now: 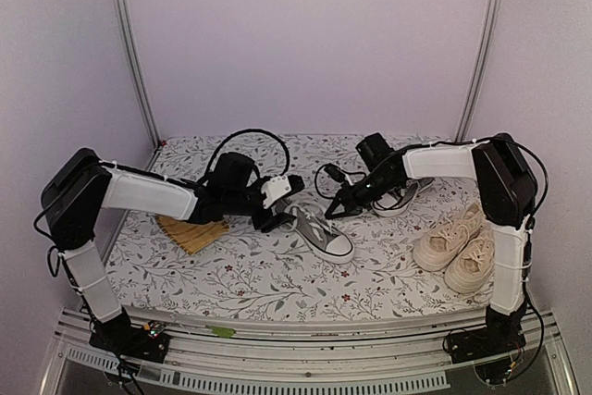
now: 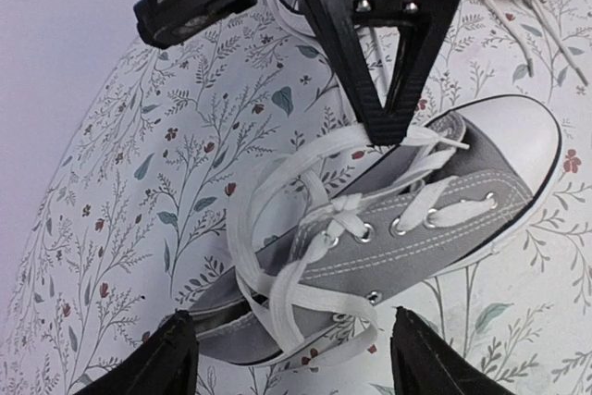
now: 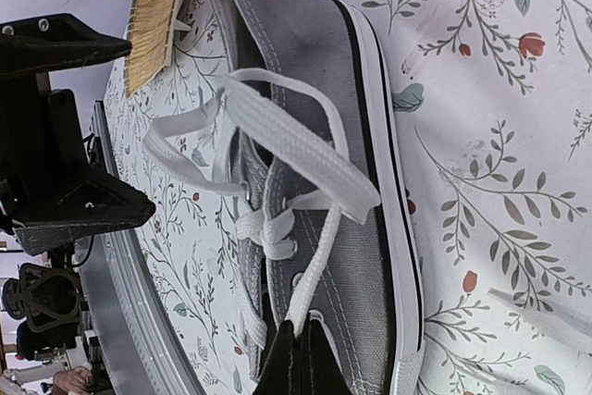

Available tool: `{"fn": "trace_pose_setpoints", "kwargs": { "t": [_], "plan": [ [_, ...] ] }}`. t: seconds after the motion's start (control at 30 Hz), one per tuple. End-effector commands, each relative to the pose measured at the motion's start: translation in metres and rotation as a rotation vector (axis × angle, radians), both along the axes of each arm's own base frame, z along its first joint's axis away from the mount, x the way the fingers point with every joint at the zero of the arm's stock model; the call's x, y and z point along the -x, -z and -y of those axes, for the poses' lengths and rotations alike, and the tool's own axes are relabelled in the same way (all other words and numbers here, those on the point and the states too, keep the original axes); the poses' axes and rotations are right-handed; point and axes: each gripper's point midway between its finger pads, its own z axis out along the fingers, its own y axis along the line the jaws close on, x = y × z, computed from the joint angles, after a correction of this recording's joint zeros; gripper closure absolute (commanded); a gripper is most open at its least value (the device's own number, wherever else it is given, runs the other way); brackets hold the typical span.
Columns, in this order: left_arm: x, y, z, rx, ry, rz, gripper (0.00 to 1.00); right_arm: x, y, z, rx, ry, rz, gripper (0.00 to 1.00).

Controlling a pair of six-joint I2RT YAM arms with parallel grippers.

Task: Tie the shoes
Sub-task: Cross the shoelace over the shoe.

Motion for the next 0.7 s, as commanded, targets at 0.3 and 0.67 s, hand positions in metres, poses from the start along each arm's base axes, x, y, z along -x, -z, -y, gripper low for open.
{"fn": "trace_pose_setpoints", "kwargs": {
  "t": [0.3,0.67],
  "plan": [
    [0.005,0.059,-0.016,-0.171,-0.013,-0.083,0.44,0.003,-0.026,0.004,-0.027,-0.053,0.052,0.99],
    [0.015,0.072,0.002,-0.135,0.077,-0.101,0.49,0.0,-0.026,0.007,-0.027,-0.042,0.056,0.99]
  ]
}}
